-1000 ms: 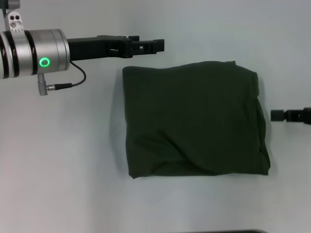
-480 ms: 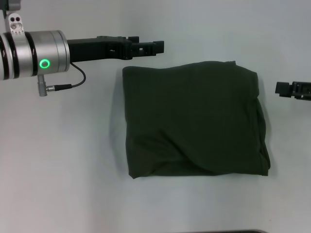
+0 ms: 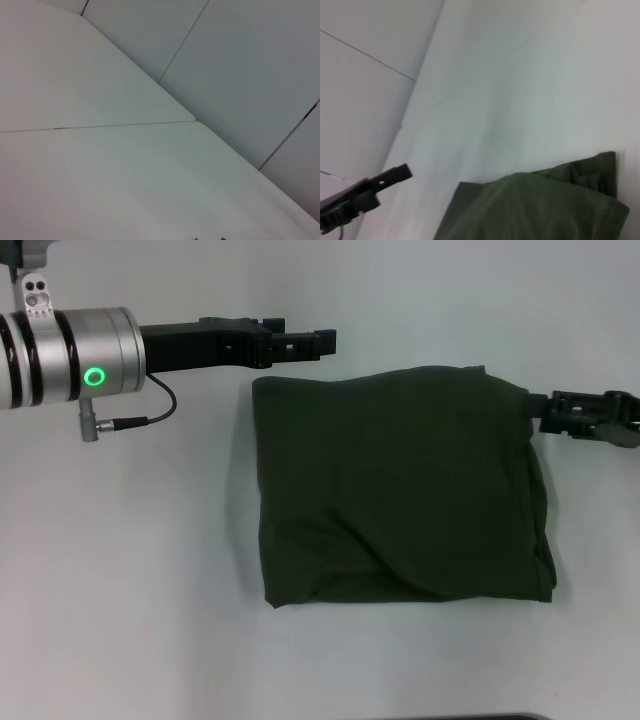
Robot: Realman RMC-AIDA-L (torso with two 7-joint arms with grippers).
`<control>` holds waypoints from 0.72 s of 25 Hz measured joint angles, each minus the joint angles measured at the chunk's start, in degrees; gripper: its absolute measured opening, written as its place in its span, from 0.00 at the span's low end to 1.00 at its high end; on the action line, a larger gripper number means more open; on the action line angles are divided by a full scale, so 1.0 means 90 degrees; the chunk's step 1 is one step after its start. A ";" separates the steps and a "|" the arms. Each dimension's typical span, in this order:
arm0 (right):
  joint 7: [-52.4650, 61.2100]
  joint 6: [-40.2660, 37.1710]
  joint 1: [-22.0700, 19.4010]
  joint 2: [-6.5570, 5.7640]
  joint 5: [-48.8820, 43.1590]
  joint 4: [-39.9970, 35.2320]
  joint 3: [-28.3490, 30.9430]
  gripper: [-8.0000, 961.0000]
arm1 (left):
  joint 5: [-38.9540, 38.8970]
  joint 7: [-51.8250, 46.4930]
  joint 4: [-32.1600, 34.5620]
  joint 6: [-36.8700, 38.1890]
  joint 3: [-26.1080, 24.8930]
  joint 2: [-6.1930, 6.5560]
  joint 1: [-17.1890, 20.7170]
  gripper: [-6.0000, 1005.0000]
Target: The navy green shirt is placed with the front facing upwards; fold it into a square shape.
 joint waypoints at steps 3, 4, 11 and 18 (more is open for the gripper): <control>0.0082 0.0281 0.0071 0.0024 -0.0002 0.0133 -0.0206 0.82 | 0.0000 0.0102 0.0001 -0.0042 -0.0036 0.0005 0.0014 0.93; 0.0108 0.0332 0.0084 0.0026 -0.0003 0.0168 -0.0241 0.82 | 0.0000 0.0125 0.0000 -0.0073 -0.0044 0.0011 0.0017 0.93; 0.0204 0.0394 0.0010 0.0004 0.0009 0.0173 -0.0216 0.82 | 0.0000 0.0228 -0.0017 -0.0214 -0.0053 0.0039 0.0021 0.93; 0.0169 0.0567 -0.0034 0.0000 0.0028 0.0196 -0.0222 0.81 | 0.0000 0.0255 -0.0001 -0.0288 -0.0053 0.0019 0.0010 0.93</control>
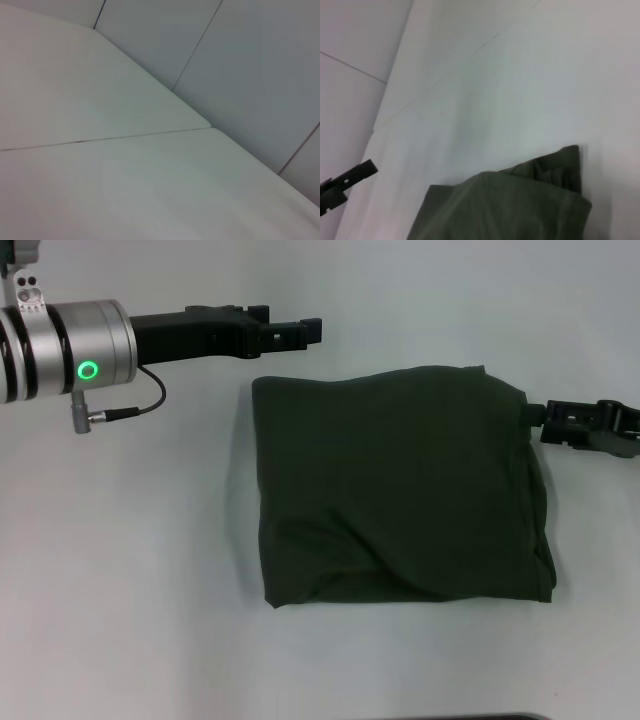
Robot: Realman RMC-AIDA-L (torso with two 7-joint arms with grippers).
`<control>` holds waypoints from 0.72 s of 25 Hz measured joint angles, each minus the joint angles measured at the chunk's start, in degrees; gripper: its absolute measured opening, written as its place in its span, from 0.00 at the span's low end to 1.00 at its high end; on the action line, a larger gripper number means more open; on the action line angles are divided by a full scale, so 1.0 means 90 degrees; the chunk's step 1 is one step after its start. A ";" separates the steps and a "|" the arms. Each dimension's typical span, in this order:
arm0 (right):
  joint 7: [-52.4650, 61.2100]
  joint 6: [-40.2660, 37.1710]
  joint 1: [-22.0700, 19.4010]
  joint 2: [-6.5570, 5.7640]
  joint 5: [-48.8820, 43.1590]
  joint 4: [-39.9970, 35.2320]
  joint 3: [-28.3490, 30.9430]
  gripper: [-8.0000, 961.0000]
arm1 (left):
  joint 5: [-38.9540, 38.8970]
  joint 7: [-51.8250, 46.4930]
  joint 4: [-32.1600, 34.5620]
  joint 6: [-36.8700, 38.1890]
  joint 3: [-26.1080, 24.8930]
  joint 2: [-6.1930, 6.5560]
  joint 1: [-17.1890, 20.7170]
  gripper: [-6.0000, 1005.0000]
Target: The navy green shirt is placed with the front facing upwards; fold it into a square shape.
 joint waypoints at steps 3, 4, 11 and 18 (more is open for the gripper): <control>-0.0015 0.0123 0.0084 0.0056 0.0003 0.0004 -0.0041 0.81 | 0.0000 0.0002 0.0007 -0.0034 0.0000 -0.0010 0.0013 0.93; -0.0025 0.0141 0.0111 0.0074 0.0003 0.0005 -0.0043 0.81 | 0.0000 0.0006 0.0021 -0.0052 0.0000 -0.0011 0.0015 0.93; -0.0161 -0.0016 0.0289 0.0114 0.0093 -0.0029 -0.0013 0.81 | 0.0000 0.0043 0.0097 -0.0197 0.0027 -0.0014 0.0008 0.93; -0.0250 -0.0414 0.0362 0.0084 0.0507 -0.0065 -0.0025 0.81 | 0.0000 0.0114 0.0171 -0.0211 0.0005 -0.0014 -0.0016 0.93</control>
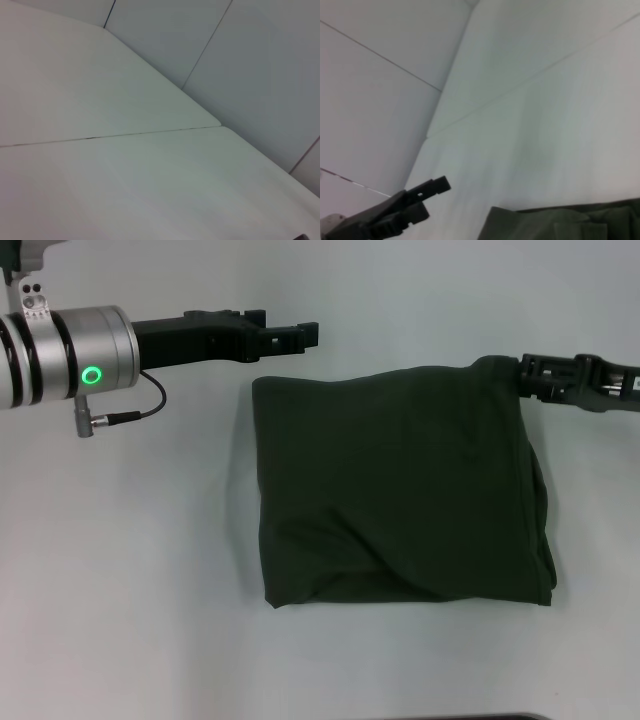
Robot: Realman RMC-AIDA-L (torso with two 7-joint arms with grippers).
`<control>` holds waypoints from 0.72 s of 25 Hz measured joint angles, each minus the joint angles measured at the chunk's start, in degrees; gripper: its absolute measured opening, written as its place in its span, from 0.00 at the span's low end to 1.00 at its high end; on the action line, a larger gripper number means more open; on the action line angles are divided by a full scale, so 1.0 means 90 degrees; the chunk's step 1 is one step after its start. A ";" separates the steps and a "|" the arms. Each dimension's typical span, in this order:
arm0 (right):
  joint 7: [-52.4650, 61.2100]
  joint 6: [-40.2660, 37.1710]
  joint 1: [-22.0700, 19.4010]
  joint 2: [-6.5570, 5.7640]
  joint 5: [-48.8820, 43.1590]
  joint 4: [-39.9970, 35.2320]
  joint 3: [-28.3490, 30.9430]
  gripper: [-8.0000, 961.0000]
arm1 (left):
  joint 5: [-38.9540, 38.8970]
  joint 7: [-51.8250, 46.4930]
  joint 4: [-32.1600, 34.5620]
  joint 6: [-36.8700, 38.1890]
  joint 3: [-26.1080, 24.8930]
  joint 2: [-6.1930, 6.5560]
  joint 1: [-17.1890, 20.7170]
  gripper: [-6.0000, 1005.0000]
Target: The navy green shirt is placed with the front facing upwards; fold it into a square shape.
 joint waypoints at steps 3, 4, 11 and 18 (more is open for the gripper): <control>0.0001 -0.0092 0.0018 -0.0035 0.0070 -0.0026 -0.0004 0.81 | 0.0000 0.0003 0.0029 0.0000 0.0004 0.0000 -0.0002 0.93; 0.0009 -0.0082 0.0013 -0.0040 0.0071 -0.0046 -0.0003 0.81 | 0.0000 0.0005 0.0040 0.0000 0.0004 0.0000 -0.0002 0.93; 0.0071 0.0157 -0.0123 -0.0048 0.0014 -0.0100 -0.0018 0.81 | 0.0000 0.0012 0.0066 -0.0010 -0.0004 0.0000 0.0003 0.93; 0.0222 0.0187 -0.0185 -0.0061 -0.0333 -0.0083 -0.0021 0.79 | 0.0000 0.0019 0.0092 -0.0048 0.0002 0.0000 0.0016 0.93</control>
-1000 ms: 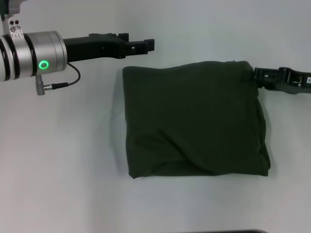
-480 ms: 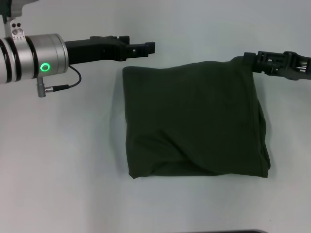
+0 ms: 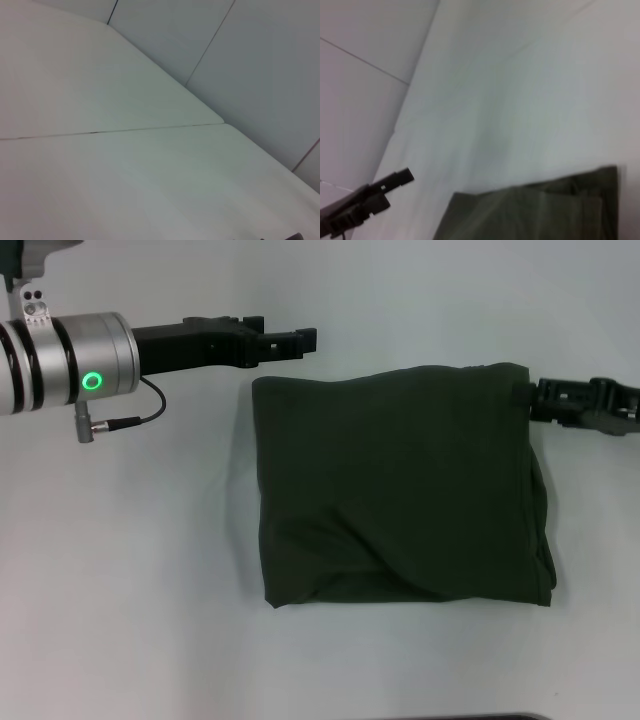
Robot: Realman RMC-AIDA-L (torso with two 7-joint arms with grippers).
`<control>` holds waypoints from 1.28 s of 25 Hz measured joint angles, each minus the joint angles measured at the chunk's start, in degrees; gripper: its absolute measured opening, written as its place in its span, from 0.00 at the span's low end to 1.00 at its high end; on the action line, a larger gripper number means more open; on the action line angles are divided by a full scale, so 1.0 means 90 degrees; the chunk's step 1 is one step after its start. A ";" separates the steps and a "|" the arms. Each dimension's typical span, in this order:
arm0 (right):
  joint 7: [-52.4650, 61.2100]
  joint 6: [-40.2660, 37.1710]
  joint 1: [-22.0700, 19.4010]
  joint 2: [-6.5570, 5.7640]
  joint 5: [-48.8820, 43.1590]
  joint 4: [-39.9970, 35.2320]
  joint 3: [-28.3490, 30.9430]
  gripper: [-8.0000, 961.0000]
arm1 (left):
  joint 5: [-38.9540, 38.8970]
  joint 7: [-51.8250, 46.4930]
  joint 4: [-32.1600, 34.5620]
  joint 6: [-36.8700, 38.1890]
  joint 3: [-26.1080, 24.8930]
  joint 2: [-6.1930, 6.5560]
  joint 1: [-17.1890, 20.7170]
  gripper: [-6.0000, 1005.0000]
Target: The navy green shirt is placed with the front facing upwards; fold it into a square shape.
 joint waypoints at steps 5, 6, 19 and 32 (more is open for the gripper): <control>0.0033 -0.0025 -0.0082 0.0001 -0.0066 0.0017 0.0000 0.78 | 0.0000 0.0064 0.0068 -0.0010 -0.0008 0.0000 -0.0015 0.93; 0.0047 -0.0030 -0.0114 0.0001 -0.0069 0.0012 0.0000 0.78 | 0.0000 0.0064 0.0071 -0.0012 -0.0007 0.0000 -0.0015 0.93; 0.0083 -0.0044 -0.0279 0.0048 -0.0074 0.0068 -0.0013 0.75 | -0.0112 0.0123 0.0116 -0.0113 -0.0007 -0.0010 -0.0025 0.93; 0.0097 0.0001 -0.0238 0.0091 -0.0074 0.0228 -0.0147 0.73 | -0.0160 0.0227 0.0168 -0.0123 -0.0009 0.0000 -0.0028 0.93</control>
